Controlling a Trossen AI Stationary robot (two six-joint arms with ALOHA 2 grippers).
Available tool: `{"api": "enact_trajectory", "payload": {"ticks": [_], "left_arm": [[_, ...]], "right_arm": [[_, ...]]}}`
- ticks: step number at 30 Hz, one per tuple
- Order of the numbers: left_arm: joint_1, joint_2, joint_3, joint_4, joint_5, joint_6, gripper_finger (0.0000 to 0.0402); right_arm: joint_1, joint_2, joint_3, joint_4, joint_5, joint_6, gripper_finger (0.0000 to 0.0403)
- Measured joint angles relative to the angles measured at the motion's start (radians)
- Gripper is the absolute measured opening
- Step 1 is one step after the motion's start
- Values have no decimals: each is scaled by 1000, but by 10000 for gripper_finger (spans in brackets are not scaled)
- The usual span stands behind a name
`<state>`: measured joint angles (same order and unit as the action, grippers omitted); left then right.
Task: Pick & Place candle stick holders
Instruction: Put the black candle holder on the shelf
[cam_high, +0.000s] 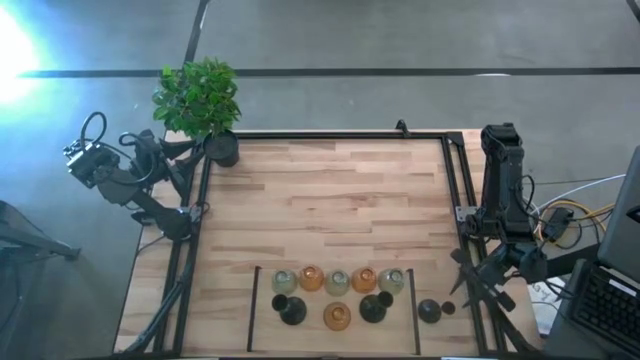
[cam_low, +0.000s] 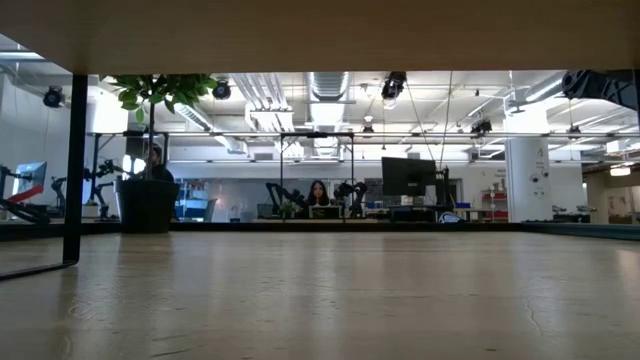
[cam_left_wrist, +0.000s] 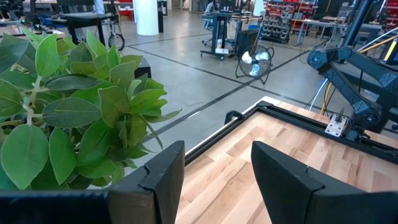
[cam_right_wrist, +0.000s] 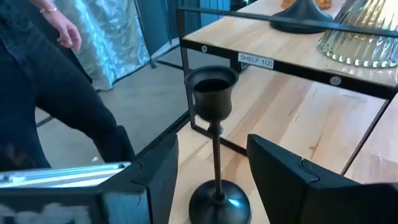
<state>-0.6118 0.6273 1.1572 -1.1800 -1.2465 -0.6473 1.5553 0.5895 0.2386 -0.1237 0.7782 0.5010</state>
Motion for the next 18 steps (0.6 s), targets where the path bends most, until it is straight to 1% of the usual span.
{"api": "enact_trajectory", "payload": {"ticks": [7, 11, 18], "left_arm": [[0, 0, 0, 0, 0, 0, 191], [0, 0, 0, 0, 0, 0, 191], [0, 0, 0, 0, 0, 0, 191]], "right_arm": [[-35, 66, 3, 67, -20, 7, 180], [-35, 74, 3, 79, -25, 22, 178], [-43, 114, 3, 86, -40, 99, 173]]}}
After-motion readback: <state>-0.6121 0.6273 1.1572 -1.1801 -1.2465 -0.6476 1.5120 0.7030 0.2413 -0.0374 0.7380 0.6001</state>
